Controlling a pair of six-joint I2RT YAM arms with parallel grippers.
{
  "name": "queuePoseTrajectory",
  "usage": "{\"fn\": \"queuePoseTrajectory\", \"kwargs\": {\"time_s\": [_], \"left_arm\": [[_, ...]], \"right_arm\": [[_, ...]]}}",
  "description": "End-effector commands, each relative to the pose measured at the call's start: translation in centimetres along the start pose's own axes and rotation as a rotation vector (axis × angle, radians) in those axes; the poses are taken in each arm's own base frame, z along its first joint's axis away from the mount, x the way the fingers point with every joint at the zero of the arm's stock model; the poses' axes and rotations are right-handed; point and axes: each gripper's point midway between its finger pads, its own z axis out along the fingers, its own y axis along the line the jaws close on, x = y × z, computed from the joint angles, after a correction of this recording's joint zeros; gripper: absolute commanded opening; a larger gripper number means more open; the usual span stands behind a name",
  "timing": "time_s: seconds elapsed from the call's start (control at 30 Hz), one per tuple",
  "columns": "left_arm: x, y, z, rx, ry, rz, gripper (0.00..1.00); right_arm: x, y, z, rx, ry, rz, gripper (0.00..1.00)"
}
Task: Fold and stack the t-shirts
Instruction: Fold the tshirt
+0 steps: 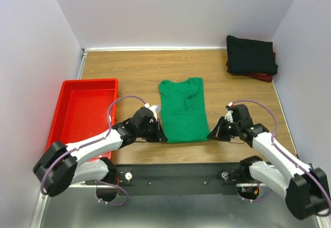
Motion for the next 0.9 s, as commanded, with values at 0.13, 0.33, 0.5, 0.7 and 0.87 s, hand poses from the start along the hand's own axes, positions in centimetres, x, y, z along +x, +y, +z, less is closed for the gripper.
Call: {"fn": "queuePoseTrajectory", "kwargs": {"time_s": [0.13, 0.33, 0.5, 0.7, 0.87], "left_arm": [[2.6, -1.7, -2.0, 0.035, -0.021, -0.061, 0.00], [-0.1, -2.6, -3.4, 0.015, -0.129, -0.042, 0.00], [-5.6, -4.1, -4.2, -0.055, -0.223, 0.054, 0.00], [-9.7, -3.1, -4.0, -0.078, -0.254, 0.079, 0.00], [-14.1, -2.2, -3.7, -0.085, -0.283, 0.098, 0.00]], "right_arm": [[2.6, 0.8, -3.1, -0.048, 0.009, 0.022, 0.00], [-0.4, 2.4, -5.0, -0.039, -0.107, -0.039, 0.00], [-6.2, 4.7, -6.8, 0.028, -0.261, -0.125, 0.00], [-11.5, 7.3, -7.0, 0.057, -0.354, -0.151, 0.01], [-15.4, 8.8, -4.6, 0.073, -0.360, -0.173, 0.00]]}}
